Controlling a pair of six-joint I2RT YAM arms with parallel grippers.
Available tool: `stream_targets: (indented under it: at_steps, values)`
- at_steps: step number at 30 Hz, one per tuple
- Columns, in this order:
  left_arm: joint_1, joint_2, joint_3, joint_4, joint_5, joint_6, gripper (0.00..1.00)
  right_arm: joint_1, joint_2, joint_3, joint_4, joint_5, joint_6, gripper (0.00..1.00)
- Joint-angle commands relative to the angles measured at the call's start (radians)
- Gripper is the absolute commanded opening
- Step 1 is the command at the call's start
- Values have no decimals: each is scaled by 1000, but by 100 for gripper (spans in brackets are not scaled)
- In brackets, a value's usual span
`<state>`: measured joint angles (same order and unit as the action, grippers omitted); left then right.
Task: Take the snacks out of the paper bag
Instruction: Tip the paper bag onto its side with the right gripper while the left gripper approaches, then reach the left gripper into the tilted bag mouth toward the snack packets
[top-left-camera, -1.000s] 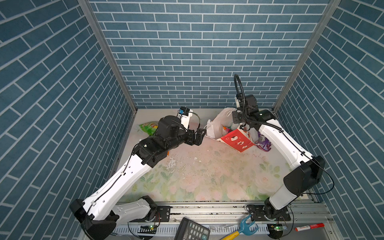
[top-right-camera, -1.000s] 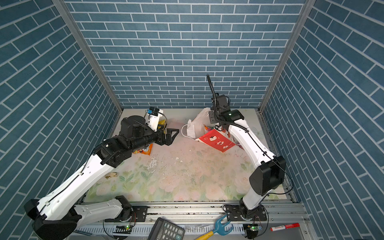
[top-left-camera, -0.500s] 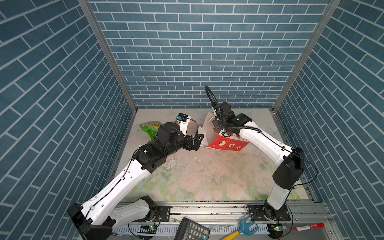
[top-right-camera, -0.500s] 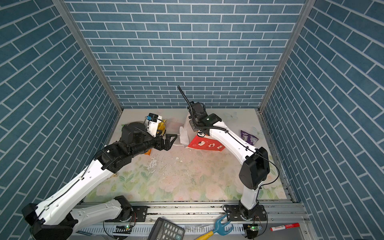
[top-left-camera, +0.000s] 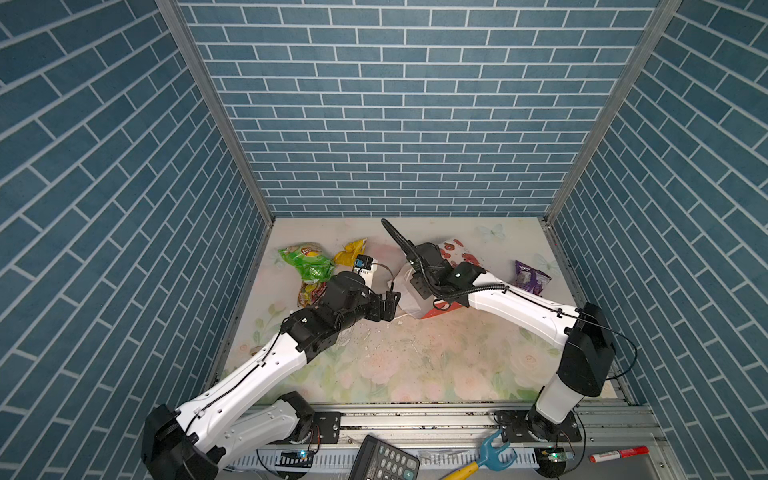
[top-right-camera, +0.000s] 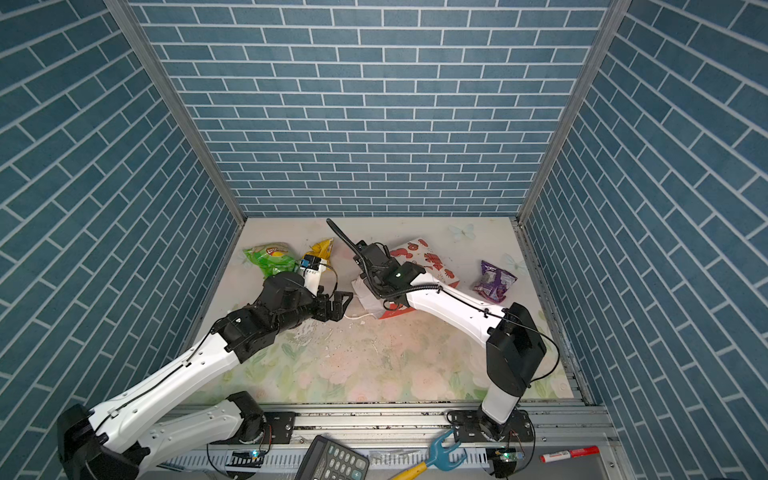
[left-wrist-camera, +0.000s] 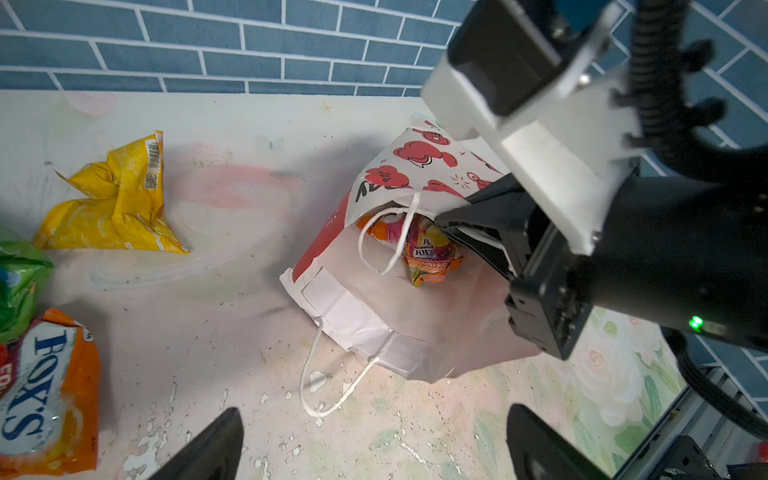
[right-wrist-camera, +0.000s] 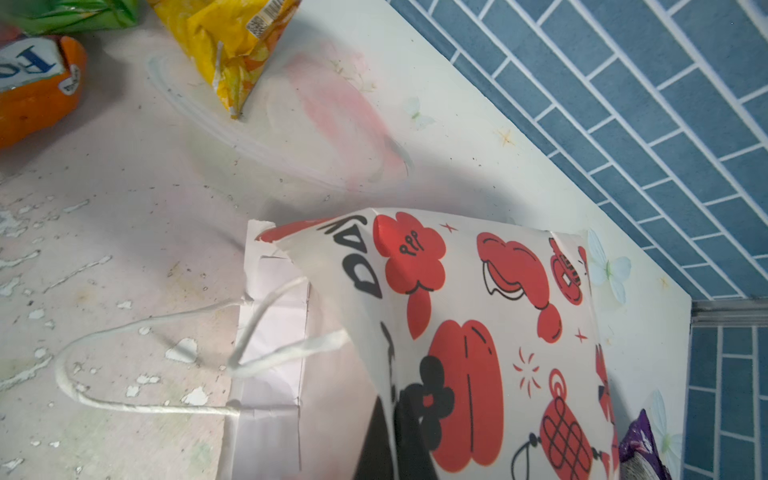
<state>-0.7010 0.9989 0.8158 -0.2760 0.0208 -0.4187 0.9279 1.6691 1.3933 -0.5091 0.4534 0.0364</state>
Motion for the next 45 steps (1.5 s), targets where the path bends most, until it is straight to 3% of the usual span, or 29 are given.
stream_targets:
  at_steps: [1,6,10,17,32,38,45]
  values:
    - [-3,-48,-94,176,38,-28,100,-1,-94,-73,77,21,32,0]
    - [-4,-65,-289,442,93,-78,100,1,-168,-165,140,-1,94,0]
    - [-3,-55,-326,507,128,-98,99,3,-198,-202,167,-28,122,0]
    - [-12,-31,-406,703,175,-201,88,2,-246,-308,272,-74,159,0]
    - [-102,115,-444,849,171,-236,85,3,-298,-360,312,-36,233,0]
    - [-117,201,-460,983,172,-327,77,4,-341,-380,314,-27,259,0]
    - [-121,296,-413,1024,200,-331,74,4,-341,-383,310,-21,263,0]
